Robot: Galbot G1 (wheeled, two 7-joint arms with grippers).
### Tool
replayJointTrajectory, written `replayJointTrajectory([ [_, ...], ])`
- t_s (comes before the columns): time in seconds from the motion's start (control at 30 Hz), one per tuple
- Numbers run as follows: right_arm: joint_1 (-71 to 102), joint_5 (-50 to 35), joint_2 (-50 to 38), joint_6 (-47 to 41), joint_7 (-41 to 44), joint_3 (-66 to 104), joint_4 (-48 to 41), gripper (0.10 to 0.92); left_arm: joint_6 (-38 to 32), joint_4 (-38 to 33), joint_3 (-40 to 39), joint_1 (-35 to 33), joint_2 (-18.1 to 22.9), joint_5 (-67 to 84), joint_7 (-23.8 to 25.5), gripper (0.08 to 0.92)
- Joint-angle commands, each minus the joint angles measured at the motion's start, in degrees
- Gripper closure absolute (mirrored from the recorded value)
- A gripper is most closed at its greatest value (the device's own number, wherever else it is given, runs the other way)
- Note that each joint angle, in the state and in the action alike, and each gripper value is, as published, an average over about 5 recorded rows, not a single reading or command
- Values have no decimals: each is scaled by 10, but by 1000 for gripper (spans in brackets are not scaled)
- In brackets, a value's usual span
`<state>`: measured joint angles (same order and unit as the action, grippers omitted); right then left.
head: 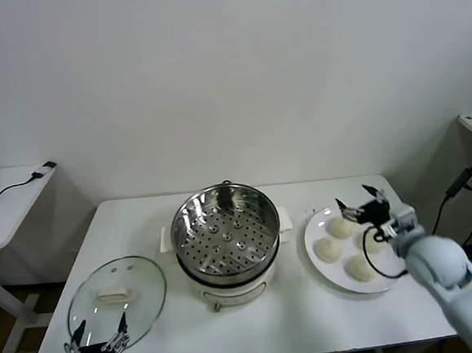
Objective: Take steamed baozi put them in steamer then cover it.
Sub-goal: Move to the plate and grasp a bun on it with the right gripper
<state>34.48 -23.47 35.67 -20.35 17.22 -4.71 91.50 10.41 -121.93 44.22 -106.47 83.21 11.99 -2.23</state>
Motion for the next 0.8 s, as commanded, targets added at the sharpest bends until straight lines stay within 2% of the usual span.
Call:
replayJointTrajectory([
  [0.03,-570,66,-116,111,334,-497,-195,203,-1,-6,-1,-1,4,0,0,177],
  [0.17,-709,82,-65,224,469,-637,-293,203,-3,-5,-3,-3,8,-1,0,177],
  [0.3,-774,91,-13,257,535,-733,-344,203,-4,-4,-4,-2,8,-1,0,177],
  [0.57,-721,66,81,231,538,-802,-352,203,0,-7,-7,4,6,5,7,177],
  [0.8,-602,78,125,200,489,-771,-390,203,0,-8,-1,3,5,5,8,177],
])
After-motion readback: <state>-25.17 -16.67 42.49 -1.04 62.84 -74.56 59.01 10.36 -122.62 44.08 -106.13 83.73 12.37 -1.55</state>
